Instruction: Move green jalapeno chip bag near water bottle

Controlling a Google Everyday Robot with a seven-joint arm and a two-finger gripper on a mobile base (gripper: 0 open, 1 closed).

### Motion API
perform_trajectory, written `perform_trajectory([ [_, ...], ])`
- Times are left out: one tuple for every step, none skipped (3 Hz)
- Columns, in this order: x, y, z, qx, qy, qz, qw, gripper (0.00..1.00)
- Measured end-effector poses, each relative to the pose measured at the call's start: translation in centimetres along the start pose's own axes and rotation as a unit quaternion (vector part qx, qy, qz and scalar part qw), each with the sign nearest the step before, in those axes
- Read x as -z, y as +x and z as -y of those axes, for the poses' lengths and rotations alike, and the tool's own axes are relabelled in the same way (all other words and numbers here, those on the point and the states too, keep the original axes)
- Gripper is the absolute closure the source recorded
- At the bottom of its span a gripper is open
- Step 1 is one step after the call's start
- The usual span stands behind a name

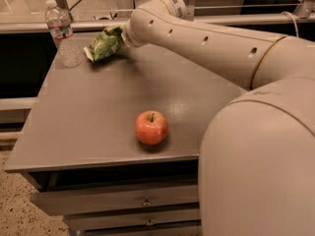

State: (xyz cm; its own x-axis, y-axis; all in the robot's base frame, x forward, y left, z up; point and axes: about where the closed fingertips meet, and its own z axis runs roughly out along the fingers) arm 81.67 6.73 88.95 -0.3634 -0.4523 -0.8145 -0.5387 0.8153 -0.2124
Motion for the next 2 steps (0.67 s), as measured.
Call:
perform_trajectory([
  [-0.23, 0.59, -0.48, -0.005, -0.004, -0.002, 1.0, 0.86],
  [-0.4, 1.1, -0.74, -0.009, -0.007, -0.004, 0.9999, 0.62],
])
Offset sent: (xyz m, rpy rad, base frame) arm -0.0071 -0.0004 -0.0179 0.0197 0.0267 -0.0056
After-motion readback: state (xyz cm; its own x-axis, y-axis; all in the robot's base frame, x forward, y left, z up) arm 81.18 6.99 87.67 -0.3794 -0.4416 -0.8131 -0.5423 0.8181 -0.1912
